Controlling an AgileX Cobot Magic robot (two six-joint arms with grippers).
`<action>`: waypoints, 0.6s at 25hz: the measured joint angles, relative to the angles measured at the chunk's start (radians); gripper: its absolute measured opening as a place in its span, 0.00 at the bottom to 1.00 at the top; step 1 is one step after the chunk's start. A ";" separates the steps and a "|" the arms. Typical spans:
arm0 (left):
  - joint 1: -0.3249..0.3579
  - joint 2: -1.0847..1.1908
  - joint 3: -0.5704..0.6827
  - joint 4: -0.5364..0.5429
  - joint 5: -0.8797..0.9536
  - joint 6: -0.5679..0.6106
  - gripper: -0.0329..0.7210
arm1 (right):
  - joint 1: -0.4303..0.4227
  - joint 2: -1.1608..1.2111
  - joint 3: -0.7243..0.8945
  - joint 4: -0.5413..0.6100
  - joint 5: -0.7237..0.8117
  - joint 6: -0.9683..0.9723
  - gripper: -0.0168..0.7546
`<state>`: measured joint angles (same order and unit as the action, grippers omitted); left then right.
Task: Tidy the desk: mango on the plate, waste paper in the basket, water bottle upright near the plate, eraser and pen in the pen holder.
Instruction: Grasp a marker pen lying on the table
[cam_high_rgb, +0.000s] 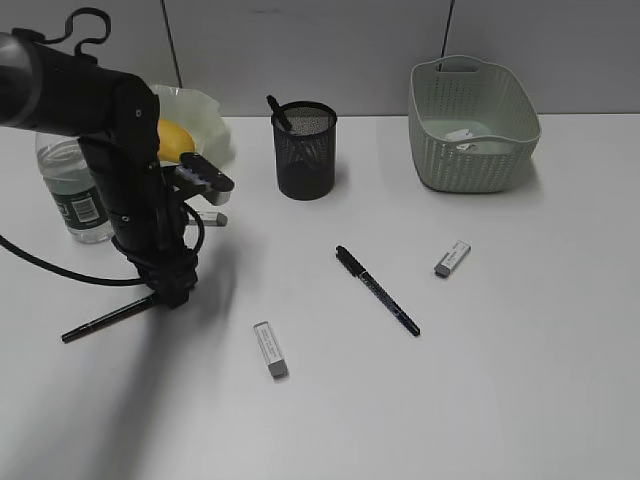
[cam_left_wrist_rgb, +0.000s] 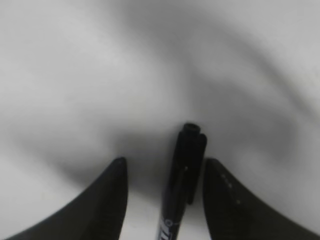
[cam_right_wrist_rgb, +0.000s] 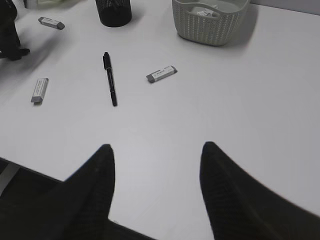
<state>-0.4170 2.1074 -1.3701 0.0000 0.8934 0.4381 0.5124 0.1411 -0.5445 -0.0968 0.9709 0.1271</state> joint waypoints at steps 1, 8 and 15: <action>0.000 0.001 -0.001 0.008 0.000 0.000 0.50 | 0.000 0.000 0.000 0.000 0.000 0.001 0.59; 0.000 0.001 -0.002 0.006 0.010 0.000 0.24 | 0.000 0.000 0.000 0.000 0.000 0.001 0.59; -0.003 -0.053 -0.015 -0.012 0.059 -0.004 0.23 | 0.000 0.000 0.000 0.000 0.000 0.001 0.59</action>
<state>-0.4200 2.0548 -1.3847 -0.0119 0.9527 0.4341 0.5124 0.1411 -0.5445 -0.0968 0.9709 0.1280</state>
